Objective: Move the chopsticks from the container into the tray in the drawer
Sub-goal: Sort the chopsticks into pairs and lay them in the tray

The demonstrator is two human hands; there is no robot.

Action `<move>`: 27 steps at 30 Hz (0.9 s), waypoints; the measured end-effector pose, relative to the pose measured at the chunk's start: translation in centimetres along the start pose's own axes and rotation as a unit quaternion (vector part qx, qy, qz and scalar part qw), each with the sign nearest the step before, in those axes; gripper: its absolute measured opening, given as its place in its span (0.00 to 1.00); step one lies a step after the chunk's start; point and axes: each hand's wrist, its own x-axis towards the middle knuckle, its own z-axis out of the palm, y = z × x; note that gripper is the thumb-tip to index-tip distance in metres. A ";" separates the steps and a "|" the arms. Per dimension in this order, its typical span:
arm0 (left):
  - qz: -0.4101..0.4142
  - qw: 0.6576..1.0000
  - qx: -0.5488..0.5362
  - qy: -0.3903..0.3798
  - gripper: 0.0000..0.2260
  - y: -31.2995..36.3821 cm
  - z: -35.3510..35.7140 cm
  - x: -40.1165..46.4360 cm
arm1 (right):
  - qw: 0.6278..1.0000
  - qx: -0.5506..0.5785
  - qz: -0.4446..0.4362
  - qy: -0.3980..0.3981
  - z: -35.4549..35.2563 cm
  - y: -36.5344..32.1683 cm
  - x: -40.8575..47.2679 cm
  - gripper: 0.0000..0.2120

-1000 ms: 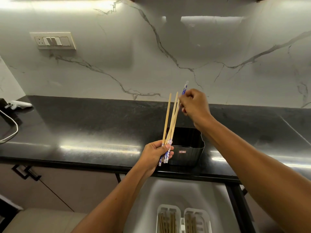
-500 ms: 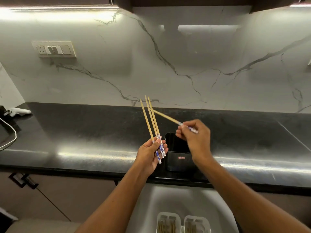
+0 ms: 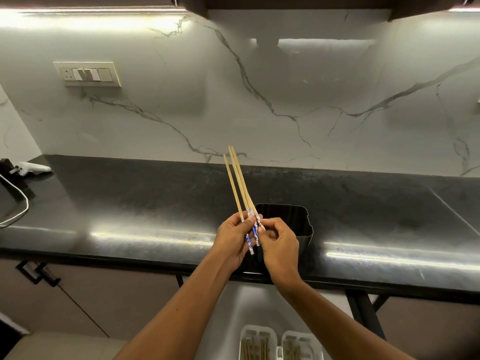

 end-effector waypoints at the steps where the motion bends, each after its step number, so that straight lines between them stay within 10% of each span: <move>1: 0.002 1.000 0.006 0.003 0.07 0.0 0.0 0.0 | 1.000 -0.009 -0.002 0.006 0.1 0.1 0.0 0.07; 22: 0.061 0.997 0.046 -0.007 0.09 -1.4 -0.6 1.0 | 0.999 -0.031 -0.039 -0.019 -0.7 -1.1 3.2 0.11; 27: 0.063 0.989 0.107 -0.082 0.09 -1.5 -1.6 0.7 | 0.985 0.002 0.035 -0.169 -0.9 -4.3 7.6 0.10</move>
